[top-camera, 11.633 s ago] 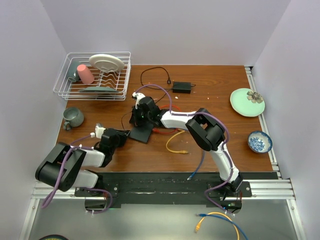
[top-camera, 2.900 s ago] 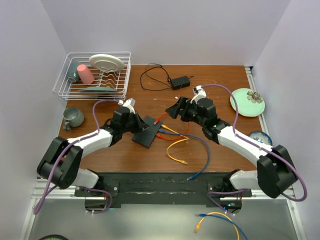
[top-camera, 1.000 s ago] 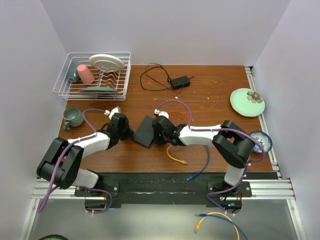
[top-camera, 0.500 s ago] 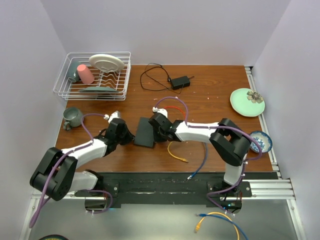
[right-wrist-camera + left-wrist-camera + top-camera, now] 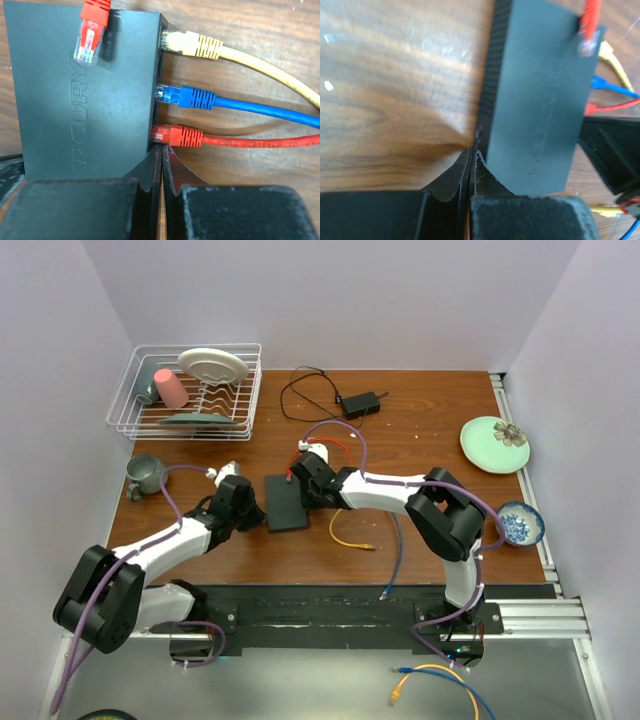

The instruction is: Pull the plug from the switch port

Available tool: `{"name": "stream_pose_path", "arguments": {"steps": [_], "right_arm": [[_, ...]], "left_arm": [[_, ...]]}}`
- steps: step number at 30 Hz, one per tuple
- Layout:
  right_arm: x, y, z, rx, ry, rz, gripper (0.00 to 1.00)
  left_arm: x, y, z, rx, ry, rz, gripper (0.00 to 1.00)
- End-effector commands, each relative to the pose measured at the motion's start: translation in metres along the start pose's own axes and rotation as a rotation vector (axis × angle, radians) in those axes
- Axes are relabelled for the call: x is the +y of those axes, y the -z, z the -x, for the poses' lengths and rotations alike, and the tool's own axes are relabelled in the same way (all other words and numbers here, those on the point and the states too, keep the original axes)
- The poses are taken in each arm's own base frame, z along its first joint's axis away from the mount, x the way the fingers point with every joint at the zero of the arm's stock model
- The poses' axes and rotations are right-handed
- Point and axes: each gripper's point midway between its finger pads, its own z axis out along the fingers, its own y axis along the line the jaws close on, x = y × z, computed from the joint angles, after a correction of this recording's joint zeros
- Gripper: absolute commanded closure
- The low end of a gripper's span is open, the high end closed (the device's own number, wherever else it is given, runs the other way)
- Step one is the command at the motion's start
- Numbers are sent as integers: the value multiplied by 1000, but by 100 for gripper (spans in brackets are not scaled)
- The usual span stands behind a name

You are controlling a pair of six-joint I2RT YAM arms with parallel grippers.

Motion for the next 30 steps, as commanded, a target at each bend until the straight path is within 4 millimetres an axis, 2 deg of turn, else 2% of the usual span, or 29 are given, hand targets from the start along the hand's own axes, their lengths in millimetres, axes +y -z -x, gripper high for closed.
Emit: {"name": "stream_pose_path", "arguments": {"steps": [1,2,3,4,6,7,9,11,12,13,15,16,17,18,19,20,21,22,23,24,30], "right_arm": [[19,13,39,-93,11,52,100],[18,16,39,-93,12,54,100],[16,19,40,-96,14,53,100],[13,28,41,-105,15,52,99],[9,37,42,-111,26,42,93],[5,45,46,-128,27,33,91],[-4,54,46,-132,43,5,84],[-9,67,53,-162,40,-8,75],[-12,69,49,-158,39,-9,73],[-12,76,53,-175,29,2,71],[-10,76,48,-177,-2,26,64],[-10,77,47,-180,-17,38,62],[-3,80,52,-209,-43,77,60],[-2,77,40,-182,-75,111,56],[-1,76,40,-184,-107,145,53],[9,79,51,-223,-149,219,51],[8,74,36,-164,-195,258,49],[11,73,39,-170,-227,292,47],[19,74,44,-181,-268,344,47],[20,71,38,-162,-280,366,47],[30,62,41,-170,-361,440,47]], "left_arm": [[-34,19,46,-116,-52,-39,100],[-40,25,61,-160,-56,-29,100],[-36,28,65,-168,-73,-2,100],[-40,35,80,-215,-70,3,98],[-40,44,93,-252,-83,18,91],[-46,52,104,-288,-80,5,89],[-54,58,114,-313,-88,-16,85],[-71,63,120,-320,-86,-82,85],[-78,63,119,-316,-83,-119,85],[-86,58,104,-259,-92,-188,85],[-112,58,101,-261,-59,-345,89],[-111,50,74,-169,-63,-411,91],[-129,54,75,-179,-35,-517,92],[-130,49,64,-139,-28,-554,94],[-128,46,44,-71,-34,-597,96],[-134,48,45,-82,-33,-643,97],[-131,41,38,-52,-21,-635,100],[-126,38,30,-32,-19,-635,100],[-128,39,32,-43,-21,-650,100],[-125,36,29,-35,-20,-641,100],[-113,19,19,8,-21,-579,100]]}}
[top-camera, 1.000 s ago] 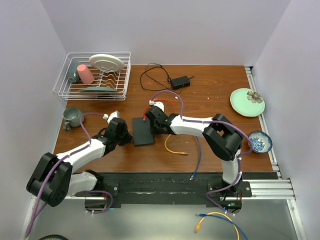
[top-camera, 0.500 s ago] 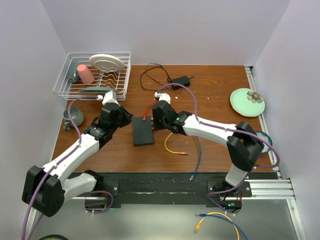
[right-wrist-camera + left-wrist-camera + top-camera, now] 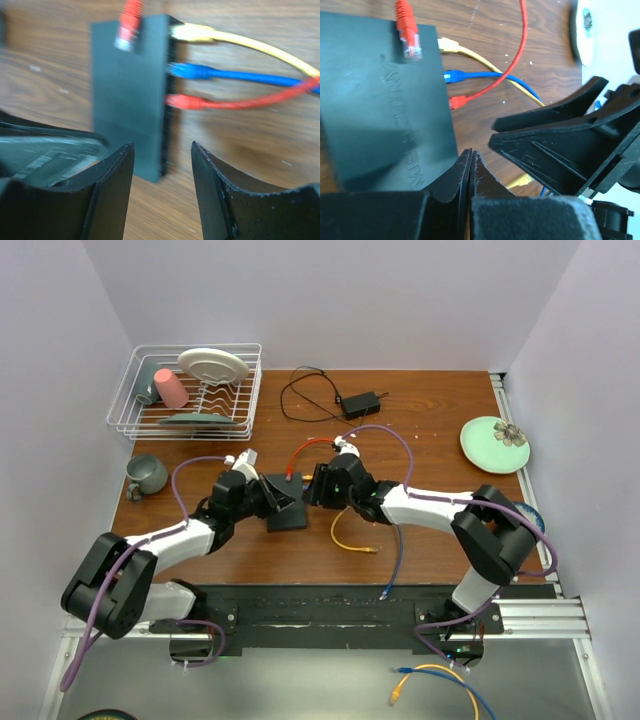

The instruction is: Pull the plug from the switch port

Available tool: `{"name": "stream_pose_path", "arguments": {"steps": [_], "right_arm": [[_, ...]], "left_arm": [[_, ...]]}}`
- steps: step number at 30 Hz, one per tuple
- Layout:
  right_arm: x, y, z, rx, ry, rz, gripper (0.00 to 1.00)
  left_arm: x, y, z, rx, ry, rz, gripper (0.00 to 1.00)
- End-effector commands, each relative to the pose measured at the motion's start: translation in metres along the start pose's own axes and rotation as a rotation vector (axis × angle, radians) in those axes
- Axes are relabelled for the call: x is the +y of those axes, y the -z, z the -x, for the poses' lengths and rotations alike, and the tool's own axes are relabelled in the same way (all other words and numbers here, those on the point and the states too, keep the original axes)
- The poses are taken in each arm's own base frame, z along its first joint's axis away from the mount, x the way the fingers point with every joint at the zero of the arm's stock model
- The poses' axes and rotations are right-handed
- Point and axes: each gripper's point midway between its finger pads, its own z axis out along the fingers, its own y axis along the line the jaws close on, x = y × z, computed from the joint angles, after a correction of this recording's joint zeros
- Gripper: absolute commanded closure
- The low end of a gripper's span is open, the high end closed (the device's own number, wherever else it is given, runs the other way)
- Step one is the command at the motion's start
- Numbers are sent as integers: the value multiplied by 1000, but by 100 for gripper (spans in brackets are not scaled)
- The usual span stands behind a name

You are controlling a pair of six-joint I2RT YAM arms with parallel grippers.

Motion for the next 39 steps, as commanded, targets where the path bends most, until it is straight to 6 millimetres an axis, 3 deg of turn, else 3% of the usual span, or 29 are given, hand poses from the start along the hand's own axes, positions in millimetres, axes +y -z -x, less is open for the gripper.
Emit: {"name": "stream_pose_path", "arguments": {"steps": [1,9,16,21,22,24,39], "right_arm": [[40,-4,16,-45,-114,189,47],[50,-12,22,-49,-208,260,48],[65,2,43,-136,-344,329,49],[71,2,43,-132,-389,320,50],[62,-2,33,-93,-362,258,50],[58,0,37,-114,-317,219,50],[4,-21,9,-32,-194,-42,51]], "left_arm": [[-16,-4,10,-25,-11,-70,100],[12,-13,6,-8,-17,55,100],[41,-13,7,-35,-8,190,100],[53,-13,6,-34,-3,248,100],[56,-13,5,-29,-3,260,100],[59,-13,4,-26,-3,275,100],[75,-19,-7,13,23,322,100]]}}
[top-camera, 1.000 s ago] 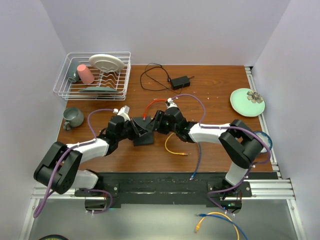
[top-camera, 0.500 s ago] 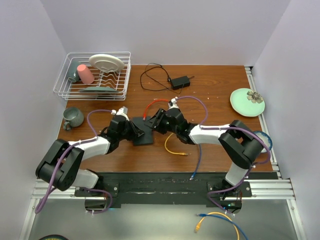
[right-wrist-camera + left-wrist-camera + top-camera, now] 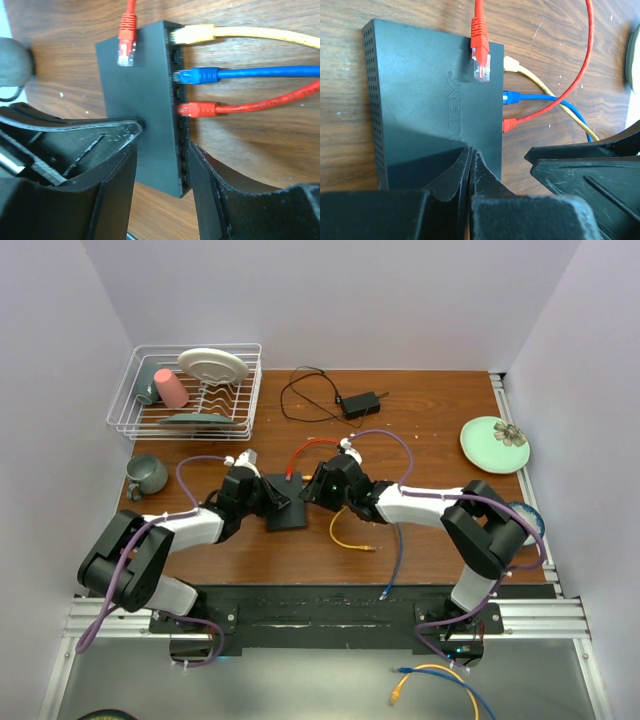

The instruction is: Pull the plug from the switch port

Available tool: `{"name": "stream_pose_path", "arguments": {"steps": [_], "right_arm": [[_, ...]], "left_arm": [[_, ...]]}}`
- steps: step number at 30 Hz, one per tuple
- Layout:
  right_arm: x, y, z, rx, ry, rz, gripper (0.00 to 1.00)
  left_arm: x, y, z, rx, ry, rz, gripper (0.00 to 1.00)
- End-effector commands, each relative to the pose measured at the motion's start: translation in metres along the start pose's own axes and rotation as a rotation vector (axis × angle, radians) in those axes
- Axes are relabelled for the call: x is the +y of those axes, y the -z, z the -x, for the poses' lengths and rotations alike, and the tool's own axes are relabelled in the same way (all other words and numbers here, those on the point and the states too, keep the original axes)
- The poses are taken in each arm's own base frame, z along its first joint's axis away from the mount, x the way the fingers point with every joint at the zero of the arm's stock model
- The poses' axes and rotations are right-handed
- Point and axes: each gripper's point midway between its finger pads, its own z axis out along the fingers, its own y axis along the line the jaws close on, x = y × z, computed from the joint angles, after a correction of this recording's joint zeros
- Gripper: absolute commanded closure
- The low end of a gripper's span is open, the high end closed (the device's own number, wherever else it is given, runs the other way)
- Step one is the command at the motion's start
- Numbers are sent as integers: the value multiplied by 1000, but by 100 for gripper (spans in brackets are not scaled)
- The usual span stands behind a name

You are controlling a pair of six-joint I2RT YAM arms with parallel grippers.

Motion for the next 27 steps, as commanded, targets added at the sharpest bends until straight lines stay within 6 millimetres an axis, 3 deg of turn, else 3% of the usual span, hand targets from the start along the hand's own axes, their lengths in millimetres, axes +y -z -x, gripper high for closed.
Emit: {"name": "stream_pose_path", "arguments": {"steps": [1,5,12,27], "right_arm": [[-4,-6,6,-21,34,-53,51],[-16,-16,3,-24,-15,-60,52],[-20,-34,0,-22,-92,-32,53],[-32,-44,2,-71,-234,5,62]], "left_arm": [[30,-3,-11,34,-4,118,100],[33,-4,-13,41,-5,126,100],[38,-4,-15,46,-4,144,100],[39,-4,-16,51,-4,152,100]]}}
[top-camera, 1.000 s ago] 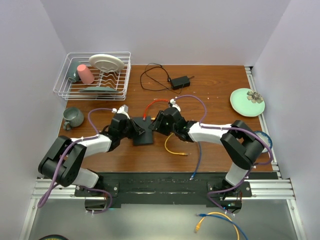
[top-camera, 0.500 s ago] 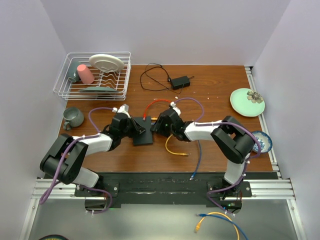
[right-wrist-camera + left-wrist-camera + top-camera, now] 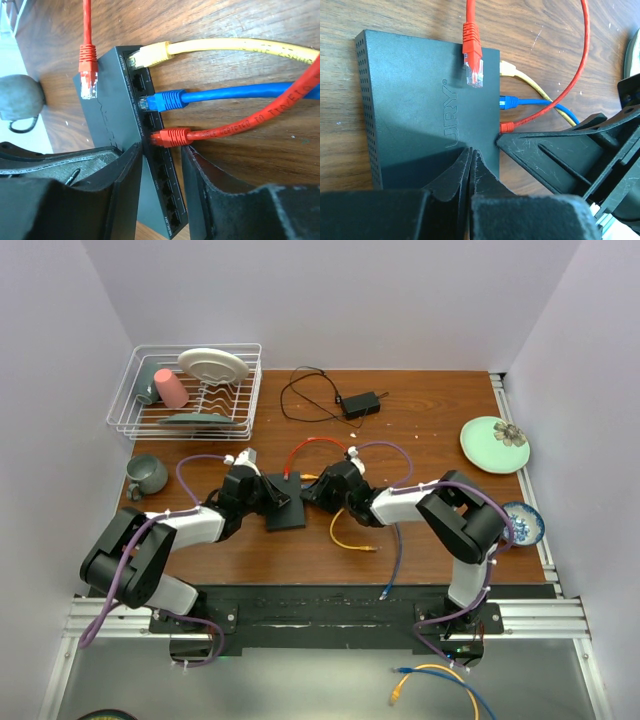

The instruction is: Pull the plug from the switch port

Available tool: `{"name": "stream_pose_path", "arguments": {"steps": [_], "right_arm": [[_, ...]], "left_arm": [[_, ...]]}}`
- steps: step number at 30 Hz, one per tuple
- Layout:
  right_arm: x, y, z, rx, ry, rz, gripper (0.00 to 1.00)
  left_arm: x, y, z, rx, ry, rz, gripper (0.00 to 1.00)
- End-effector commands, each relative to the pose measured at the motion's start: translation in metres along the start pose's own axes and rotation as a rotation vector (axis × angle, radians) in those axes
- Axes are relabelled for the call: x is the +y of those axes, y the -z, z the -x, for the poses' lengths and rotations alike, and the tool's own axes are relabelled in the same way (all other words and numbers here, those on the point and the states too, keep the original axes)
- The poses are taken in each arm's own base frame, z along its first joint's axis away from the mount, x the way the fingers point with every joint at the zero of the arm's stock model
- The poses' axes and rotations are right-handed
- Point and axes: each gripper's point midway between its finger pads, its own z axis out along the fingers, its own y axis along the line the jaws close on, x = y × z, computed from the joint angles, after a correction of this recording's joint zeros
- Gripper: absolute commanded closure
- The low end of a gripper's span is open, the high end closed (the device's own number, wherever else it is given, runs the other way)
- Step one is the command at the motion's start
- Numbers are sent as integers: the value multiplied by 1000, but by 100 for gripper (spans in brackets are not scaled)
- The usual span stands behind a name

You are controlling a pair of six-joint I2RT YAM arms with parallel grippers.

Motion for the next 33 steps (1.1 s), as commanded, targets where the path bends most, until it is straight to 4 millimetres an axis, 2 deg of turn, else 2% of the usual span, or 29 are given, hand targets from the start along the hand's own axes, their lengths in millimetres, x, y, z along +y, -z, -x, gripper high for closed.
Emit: {"name": "stream_pose_path", "arguments": {"steps": [1,20,28,33], "right_arm": [[-9,-7,6,-42,-65,-4,63],[-20,-15,8,-66,-244,52,68],[-22,-15,13,-89,-279,83,68],[-22,-9,18,-118,-316,128,63]], "left_arm": [[40,0,-20,65,-11,149,100],[47,-3,-26,89,-18,167,100],[48,-2,-28,95,-21,170,100],[49,-3,-28,96,-18,171,100]]}}
